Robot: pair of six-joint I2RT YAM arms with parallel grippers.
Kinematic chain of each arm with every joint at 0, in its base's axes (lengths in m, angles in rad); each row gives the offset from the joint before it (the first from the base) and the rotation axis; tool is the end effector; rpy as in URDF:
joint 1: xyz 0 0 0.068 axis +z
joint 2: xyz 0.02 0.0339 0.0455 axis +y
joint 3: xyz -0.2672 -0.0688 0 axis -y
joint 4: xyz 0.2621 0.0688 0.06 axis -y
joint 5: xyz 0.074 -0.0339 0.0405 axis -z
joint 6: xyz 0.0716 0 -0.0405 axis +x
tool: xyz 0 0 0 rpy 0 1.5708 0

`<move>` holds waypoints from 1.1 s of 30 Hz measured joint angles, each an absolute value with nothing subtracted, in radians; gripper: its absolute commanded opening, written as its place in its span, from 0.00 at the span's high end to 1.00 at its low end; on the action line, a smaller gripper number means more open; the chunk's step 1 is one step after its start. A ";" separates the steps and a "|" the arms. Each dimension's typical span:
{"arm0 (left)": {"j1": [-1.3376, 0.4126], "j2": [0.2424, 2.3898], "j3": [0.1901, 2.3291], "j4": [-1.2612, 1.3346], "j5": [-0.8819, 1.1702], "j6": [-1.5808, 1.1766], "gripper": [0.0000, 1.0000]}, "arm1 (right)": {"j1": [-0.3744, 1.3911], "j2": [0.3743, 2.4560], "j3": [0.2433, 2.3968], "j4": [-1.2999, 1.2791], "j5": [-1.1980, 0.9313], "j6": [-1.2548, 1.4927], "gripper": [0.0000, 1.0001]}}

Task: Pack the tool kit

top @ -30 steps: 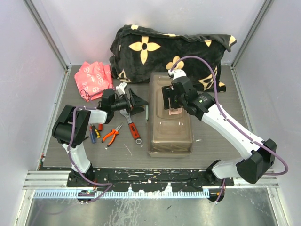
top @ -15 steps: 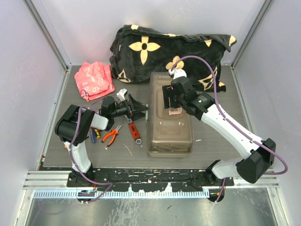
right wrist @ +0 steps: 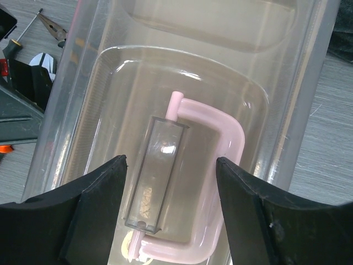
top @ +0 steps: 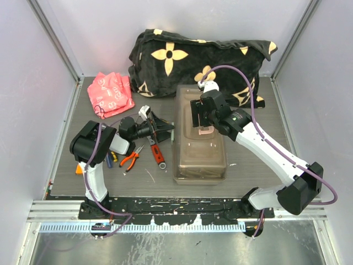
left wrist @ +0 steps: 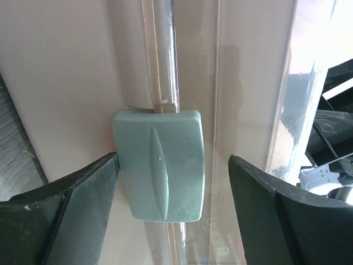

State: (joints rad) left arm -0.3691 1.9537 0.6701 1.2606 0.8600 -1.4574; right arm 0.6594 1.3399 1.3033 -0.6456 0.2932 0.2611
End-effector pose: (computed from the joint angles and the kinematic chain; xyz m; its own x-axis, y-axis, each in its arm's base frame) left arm 0.3276 -0.1849 0.1242 -0.9384 -0.3321 -0.0958 0.0853 0.0462 -0.9953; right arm 0.2764 0.1880 0.3341 -0.5871 -0.1424 -0.7969 -0.2667 0.9635 0.0243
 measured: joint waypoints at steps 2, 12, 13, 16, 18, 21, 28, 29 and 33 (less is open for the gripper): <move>-0.375 1.953 0.665 1.276 0.859 -1.463 0.20 | 0.659 1.340 1.303 -0.646 0.295 0.261 0.29; -0.415 1.926 0.614 1.290 0.894 -1.485 0.22 | 0.659 1.340 1.301 -0.645 0.309 0.260 0.29; -0.421 1.926 0.613 1.290 0.897 -1.485 0.23 | 0.660 1.340 1.301 -0.645 0.308 0.261 0.29; -0.441 1.925 0.612 1.288 0.910 -1.481 0.25 | 0.663 1.344 1.290 -0.658 0.297 0.260 0.29; -0.442 1.925 0.611 1.287 0.912 -1.480 0.27 | 0.664 1.344 1.290 -0.659 0.295 0.260 0.29; -0.442 1.925 0.611 1.283 0.912 -1.478 0.31 | 0.665 1.344 1.290 -0.659 0.295 0.260 0.30; -0.443 1.926 0.605 1.274 0.910 -1.477 0.40 | 0.665 1.343 1.286 -0.654 0.296 0.257 0.30; -0.443 1.926 0.605 1.273 0.910 -1.476 0.46 | 0.665 1.343 1.285 -0.652 0.297 0.257 0.30; -0.443 1.928 0.604 1.268 0.913 -1.470 0.71 | 0.665 1.342 1.282 -0.648 0.297 0.254 0.30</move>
State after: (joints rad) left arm -0.4435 1.9278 0.6041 1.2682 0.9131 -1.4704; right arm 0.6647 1.3422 1.2819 -0.6476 0.2974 0.2539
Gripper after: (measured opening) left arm 0.502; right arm 0.704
